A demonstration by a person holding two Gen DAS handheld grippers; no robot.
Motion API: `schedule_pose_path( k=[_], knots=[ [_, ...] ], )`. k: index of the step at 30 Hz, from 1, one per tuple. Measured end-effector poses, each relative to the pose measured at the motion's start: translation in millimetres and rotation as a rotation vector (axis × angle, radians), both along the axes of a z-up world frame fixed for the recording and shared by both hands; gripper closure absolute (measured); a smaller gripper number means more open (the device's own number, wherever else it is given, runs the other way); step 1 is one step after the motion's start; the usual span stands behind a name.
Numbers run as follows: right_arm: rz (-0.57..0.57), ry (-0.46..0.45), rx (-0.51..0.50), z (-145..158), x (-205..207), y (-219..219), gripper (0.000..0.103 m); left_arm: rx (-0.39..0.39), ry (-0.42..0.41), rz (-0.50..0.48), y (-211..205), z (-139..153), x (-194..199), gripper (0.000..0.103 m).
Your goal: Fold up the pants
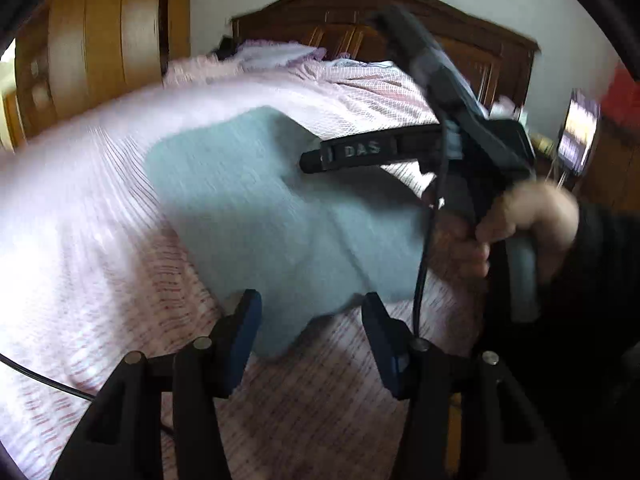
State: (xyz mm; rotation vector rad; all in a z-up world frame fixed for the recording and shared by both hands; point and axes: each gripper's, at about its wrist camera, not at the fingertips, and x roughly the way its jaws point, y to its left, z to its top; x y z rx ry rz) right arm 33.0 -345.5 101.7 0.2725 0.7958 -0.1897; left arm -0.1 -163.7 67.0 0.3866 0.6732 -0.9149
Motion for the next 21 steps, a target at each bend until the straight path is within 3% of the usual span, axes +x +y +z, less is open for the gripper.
schedule_pose_path(
  k=[2,3,4,7,11,16,21],
  knots=[
    [0.002,0.0,0.018,-2,1,-2,0.057,0.056,-0.105,0.041,-1,-11,-11,0.05],
    [0.0,0.001,0.032,-4,4,-5,0.055,0.093,-0.134,0.083,-3,-18,-11,0.058],
    [-0.002,0.002,0.043,-4,6,-6,0.055,0.106,-0.145,0.12,-2,-20,-9,0.076],
    [-0.006,0.001,0.052,-7,7,-9,0.054,0.033,-0.095,0.176,4,-13,-2,0.076],
    [0.013,-0.005,0.008,-7,2,3,0.054,0.084,-0.179,0.16,-9,-16,-11,0.074],
    [0.052,-0.008,-0.114,-5,4,18,0.053,0.023,0.025,0.219,3,-8,7,0.091],
    [0.064,-0.001,-0.143,-4,2,24,0.05,0.008,0.284,0.248,25,-13,35,0.1]
  ],
)
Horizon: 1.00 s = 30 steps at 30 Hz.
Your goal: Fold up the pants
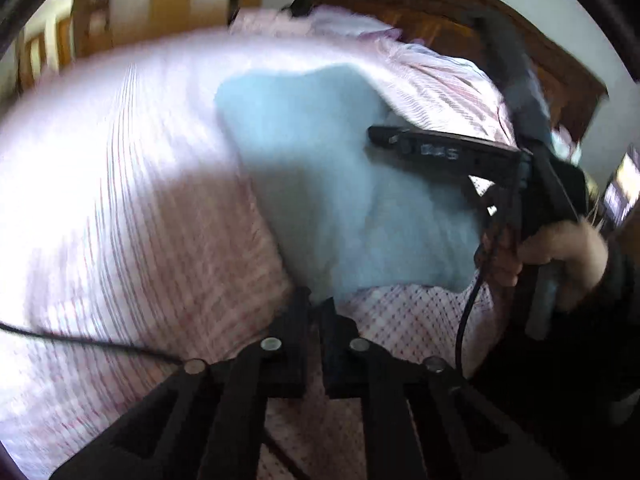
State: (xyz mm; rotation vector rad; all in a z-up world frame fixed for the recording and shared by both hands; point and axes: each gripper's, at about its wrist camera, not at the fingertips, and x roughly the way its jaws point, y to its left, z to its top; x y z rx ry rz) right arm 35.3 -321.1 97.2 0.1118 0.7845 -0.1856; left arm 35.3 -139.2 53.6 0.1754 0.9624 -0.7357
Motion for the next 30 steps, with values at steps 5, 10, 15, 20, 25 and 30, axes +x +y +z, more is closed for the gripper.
schedule_pose_path(
  k=[5,10,15,20,25,30],
  knots=[
    [-0.007,0.0,0.061,3,-1,-8,0.05,-0.077,0.115,-0.031,11,-3,2,0.099],
    [-0.024,-0.005,0.168,9,-3,-25,0.05,-0.224,0.179,-0.067,42,20,-7,0.098],
    [-0.095,-0.068,0.242,14,-12,-45,0.047,-0.573,0.206,0.017,93,51,9,0.034],
    [-0.077,-0.011,0.391,-1,-5,-56,0.047,-0.545,0.332,0.13,86,28,78,0.034],
    [-0.07,0.002,0.589,-21,0,-70,0.047,-0.49,0.425,0.085,51,4,105,0.038],
    [-0.076,-0.004,0.642,-30,3,-75,0.061,-0.449,0.435,0.091,24,5,101,0.077]
  ],
)
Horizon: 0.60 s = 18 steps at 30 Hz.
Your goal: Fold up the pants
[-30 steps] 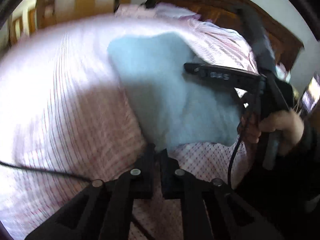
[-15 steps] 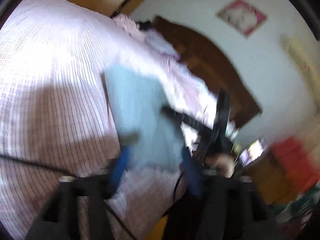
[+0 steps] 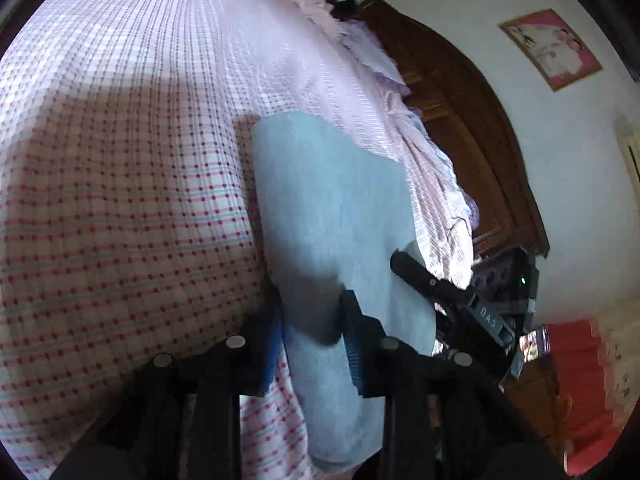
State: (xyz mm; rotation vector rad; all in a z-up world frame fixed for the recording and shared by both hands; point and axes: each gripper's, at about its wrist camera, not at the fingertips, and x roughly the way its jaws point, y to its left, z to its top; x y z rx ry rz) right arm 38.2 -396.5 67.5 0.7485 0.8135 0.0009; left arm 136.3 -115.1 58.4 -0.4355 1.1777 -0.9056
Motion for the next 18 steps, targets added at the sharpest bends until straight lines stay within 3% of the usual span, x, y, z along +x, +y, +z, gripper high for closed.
schedule_pose_path(
  k=[2,5,7,12,18],
  knots=[
    [0.033,-0.019,0.048,-1,3,2,0.073,-0.029,0.01,0.018,7,7,2,0.082],
    [0.065,-0.036,0.018,4,9,12,0.076,-0.076,-0.016,0.035,26,18,4,0.083],
    [0.076,-0.043,-0.015,7,14,21,0.076,-0.053,-0.05,0.032,29,23,5,0.084],
    [0.064,-0.069,-0.055,13,21,46,0.076,-0.058,-0.031,0.058,54,28,-2,0.085],
    [0.086,-0.098,-0.082,20,30,75,0.076,-0.038,-0.103,0.088,72,50,-11,0.087]
  ],
)
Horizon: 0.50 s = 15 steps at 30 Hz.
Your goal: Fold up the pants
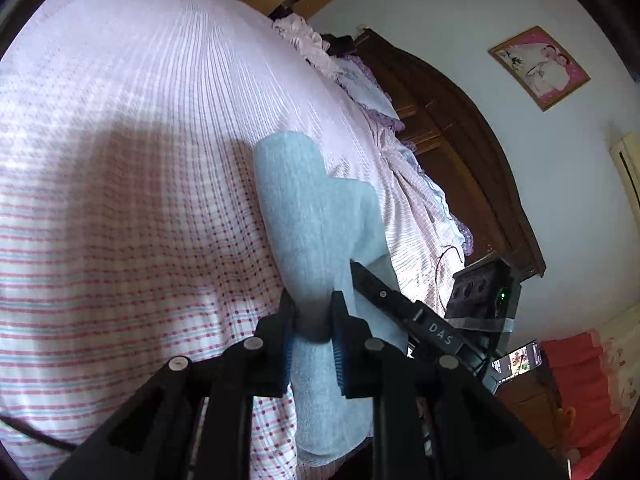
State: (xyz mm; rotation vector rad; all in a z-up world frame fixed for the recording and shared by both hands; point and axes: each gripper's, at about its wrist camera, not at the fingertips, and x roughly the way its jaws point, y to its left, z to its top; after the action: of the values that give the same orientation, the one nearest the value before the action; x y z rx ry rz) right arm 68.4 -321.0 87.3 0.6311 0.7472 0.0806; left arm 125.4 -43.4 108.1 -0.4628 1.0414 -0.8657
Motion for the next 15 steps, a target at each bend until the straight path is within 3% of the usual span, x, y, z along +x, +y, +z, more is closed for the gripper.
schedule_pose_path(
  k=[4,8,13,15],
  knots=[
    [0.058,-0.008,0.032,1,0,18,0.077,-0.055,-0.048,0.039,18,17,-5,0.089],
    [0.129,-0.035,-0.085,9,4,55,0.077,-0.029,-0.085,0.075,42,31,-4,0.089],
    [0.176,-0.037,-0.16,7,13,78,0.073,-0.018,-0.024,0.161,74,8,0,0.088],
    [0.185,-0.008,-0.157,-2,15,77,0.071,0.029,0.007,0.177,76,-11,2,0.087]
  ],
)
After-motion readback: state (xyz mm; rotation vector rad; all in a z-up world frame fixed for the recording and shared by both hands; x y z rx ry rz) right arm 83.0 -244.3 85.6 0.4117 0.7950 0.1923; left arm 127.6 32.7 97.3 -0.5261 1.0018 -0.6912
